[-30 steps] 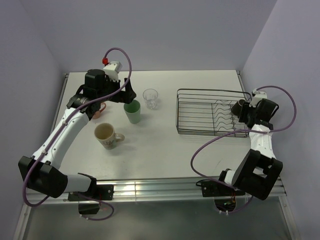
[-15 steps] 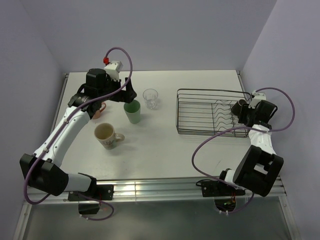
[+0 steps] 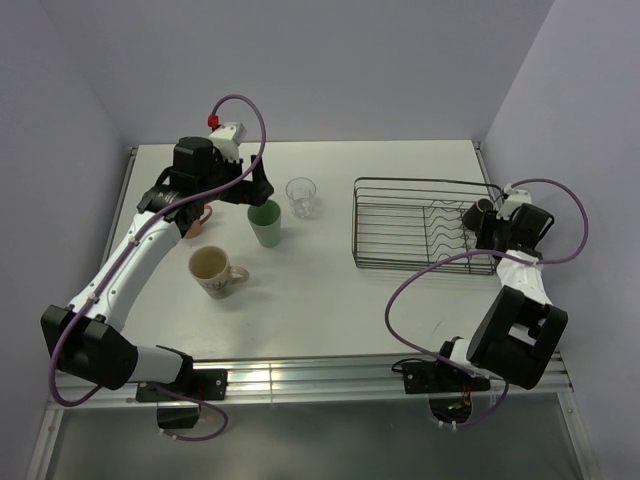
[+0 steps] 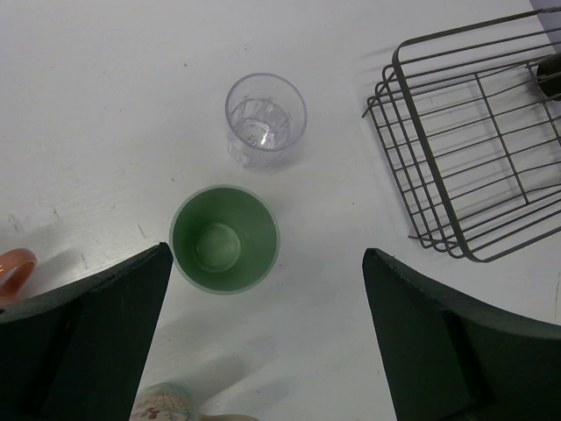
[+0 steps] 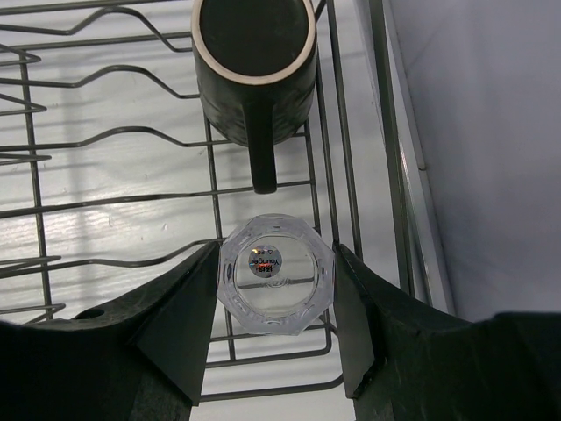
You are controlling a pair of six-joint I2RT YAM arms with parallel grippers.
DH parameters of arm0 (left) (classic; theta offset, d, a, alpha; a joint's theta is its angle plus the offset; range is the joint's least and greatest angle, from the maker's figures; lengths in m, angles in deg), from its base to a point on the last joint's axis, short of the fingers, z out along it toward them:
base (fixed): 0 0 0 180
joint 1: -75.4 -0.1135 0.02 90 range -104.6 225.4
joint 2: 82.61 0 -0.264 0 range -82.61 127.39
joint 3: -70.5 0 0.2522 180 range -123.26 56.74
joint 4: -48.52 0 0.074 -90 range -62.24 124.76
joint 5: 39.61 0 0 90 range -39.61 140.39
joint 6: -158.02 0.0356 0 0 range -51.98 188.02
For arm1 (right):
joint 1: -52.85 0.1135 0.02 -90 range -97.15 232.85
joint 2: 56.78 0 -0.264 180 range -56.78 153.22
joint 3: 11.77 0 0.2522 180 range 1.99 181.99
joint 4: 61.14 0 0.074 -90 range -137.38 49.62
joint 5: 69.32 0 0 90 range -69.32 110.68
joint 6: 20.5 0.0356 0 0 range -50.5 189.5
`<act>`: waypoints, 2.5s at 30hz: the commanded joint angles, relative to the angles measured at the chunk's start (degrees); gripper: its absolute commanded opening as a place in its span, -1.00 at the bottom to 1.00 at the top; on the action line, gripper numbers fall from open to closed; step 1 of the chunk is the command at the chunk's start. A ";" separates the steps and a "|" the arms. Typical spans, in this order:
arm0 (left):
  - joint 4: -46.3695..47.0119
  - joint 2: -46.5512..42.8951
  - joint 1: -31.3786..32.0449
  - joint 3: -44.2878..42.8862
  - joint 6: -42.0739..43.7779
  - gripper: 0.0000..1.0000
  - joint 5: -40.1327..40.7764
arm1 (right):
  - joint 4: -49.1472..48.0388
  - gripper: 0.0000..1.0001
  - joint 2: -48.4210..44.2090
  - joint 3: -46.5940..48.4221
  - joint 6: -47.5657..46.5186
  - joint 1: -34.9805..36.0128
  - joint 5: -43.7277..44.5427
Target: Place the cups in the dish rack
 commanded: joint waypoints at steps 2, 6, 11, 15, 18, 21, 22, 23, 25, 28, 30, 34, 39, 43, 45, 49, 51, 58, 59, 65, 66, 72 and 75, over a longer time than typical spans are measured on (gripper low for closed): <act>1.41 0.49 -0.19 -3.01 -0.34 0.99 -0.29 | -3.00 -0.75 0.40 -0.60 0.24 -0.61 -0.33; 1.50 0.49 -0.19 -2.83 -0.25 0.99 -0.12 | -5.11 -0.68 0.32 -1.13 -0.20 -0.61 -0.24; 1.50 0.31 -0.19 -2.74 -0.16 0.99 -0.21 | -5.29 -0.54 0.58 -1.40 -0.11 -0.61 -0.42; 1.50 0.05 -0.19 -2.48 -0.07 0.99 -0.03 | -4.85 -0.49 1.02 -1.22 -0.29 -0.61 -0.51; 1.50 0.05 -0.19 -2.39 0.01 0.99 -0.12 | -5.02 -0.42 1.02 -1.22 -0.29 -0.61 -0.42; 1.50 0.05 -0.19 -2.39 0.01 0.98 -0.20 | -5.02 -0.32 1.02 -1.31 -0.38 -0.61 -0.77; 1.50 -0.04 -0.19 -2.39 0.10 0.99 -0.12 | -4.94 -0.31 1.11 -1.31 -0.29 -0.61 -0.68; 1.59 0.05 -0.19 -2.39 0.01 0.99 -0.12 | -4.85 -0.27 1.11 -1.40 -0.29 -0.61 -0.68; 1.59 0.05 -0.19 -2.30 0.01 0.99 -0.29 | -4.59 -0.19 1.37 -1.22 -0.29 -0.61 -0.68; 1.59 0.05 -0.19 -1.95 0.10 0.99 -0.29 | -4.59 0.02 1.19 -1.31 -0.20 -0.61 -0.77; 1.67 -0.04 -0.19 -1.78 0.02 0.99 -0.12 | -4.32 0.05 1.20 -1.22 -0.20 -0.61 -0.86; 1.76 0.05 -0.45 -1.95 0.19 0.99 0.50 | -4.15 0.26 1.19 -1.31 -0.20 -0.61 -0.86; 1.67 0.05 -0.54 -2.13 0.28 0.98 0.41 | -3.71 0.37 1.28 -1.13 -0.11 -0.53 -1.12; 1.94 -0.13 -0.72 -1.69 0.28 0.99 0.50 | -3.71 0.39 0.93 -0.87 -0.03 -0.61 -1.30; 1.94 -0.21 -0.72 -1.51 0.19 0.99 0.32 | -3.71 0.39 0.23 -0.78 0.15 -0.61 -1.65; 2.03 -0.21 -0.72 -1.34 0.28 0.99 0.15 | -1.60 0.39 -1.44 0.45 0.32 -0.70 -1.74; 2.03 -0.30 -0.81 -1.25 0.19 0.99 -0.03 | -0.90 0.40 -2.23 1.32 0.50 -0.79 -1.91; 2.03 -1.09 -0.72 -0.55 0.63 0.99 -0.03 | 3.14 0.43 -5.13 5.28 0.85 -0.96 -3.23; 2.03 -1.44 -0.72 -0.46 0.63 0.99 -0.12 | 3.93 0.43 -5.92 5.72 0.94 -0.96 -3.32; 2.11 -2.06 -0.72 -0.11 0.81 0.99 -0.21 | 7.18 0.54 -7.33 9.41 2.25 -0.88 -5.34; 2.03 -2.23 -0.72 -0.02 0.98 0.99 -0.29 | 7.63 0.57 -7.42 10.72 2.43 -0.79 -5.51; 0.01 -3.38 -1.68 -0.89 1.86 0.99 -3.45 | 11.06 0.96 -8.12 16.52 3.84 4.04 -4.64; -0.87 -4.34 -2.91 -1.07 1.60 0.99 -5.03 | 12.29 1.00 -8.30 19.59 4.63 7.89 -3.24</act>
